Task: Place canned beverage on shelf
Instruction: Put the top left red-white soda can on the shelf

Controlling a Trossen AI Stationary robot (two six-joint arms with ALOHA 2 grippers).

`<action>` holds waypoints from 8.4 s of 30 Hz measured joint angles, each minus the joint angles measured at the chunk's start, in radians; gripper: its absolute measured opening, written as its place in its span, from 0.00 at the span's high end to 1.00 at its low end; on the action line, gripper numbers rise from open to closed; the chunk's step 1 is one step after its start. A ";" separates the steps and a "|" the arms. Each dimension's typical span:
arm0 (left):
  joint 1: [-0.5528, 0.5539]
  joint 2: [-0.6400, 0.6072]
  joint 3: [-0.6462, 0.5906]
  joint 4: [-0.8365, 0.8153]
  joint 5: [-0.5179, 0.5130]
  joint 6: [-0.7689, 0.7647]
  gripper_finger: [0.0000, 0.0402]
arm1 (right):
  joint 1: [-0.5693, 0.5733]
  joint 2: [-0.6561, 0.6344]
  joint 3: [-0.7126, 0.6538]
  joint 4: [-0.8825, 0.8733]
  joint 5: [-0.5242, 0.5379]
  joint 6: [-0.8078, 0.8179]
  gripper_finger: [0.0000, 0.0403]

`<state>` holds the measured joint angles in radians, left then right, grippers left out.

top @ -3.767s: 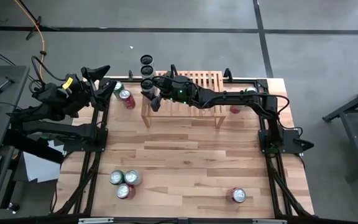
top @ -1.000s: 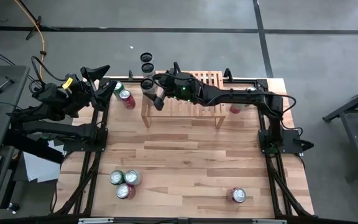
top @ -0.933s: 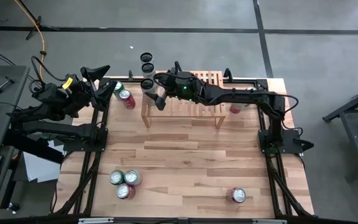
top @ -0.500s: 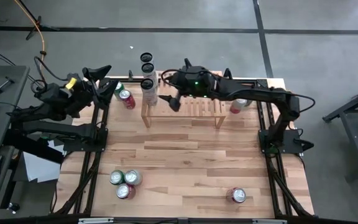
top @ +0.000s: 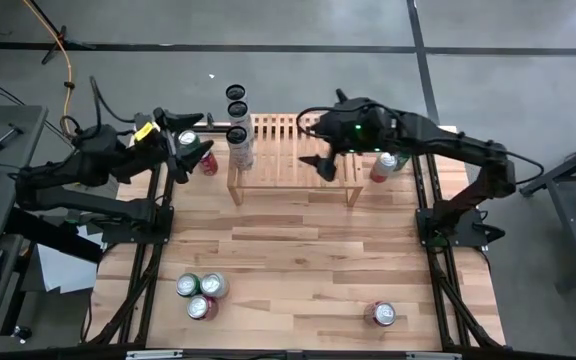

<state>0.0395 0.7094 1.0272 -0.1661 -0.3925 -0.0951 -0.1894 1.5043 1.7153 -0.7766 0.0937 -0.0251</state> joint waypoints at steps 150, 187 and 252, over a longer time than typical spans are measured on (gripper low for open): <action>0.028 0.495 0.607 -0.768 0.644 0.135 0.30 | 0.000 -0.135 0.000 0.217 -0.467 0.312 0.03; -0.015 0.699 0.719 -0.750 0.478 0.524 0.30 | 0.049 0.177 -0.002 0.387 -0.736 0.291 0.03; 0.007 0.010 0.049 0.070 0.143 -0.180 0.02 | -0.030 0.253 -0.549 1.392 -0.129 0.271 0.29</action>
<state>0.0468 0.7197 1.0763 -0.0961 -0.2497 -0.2746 -0.2193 1.7573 1.1660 0.6155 -0.0357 0.2456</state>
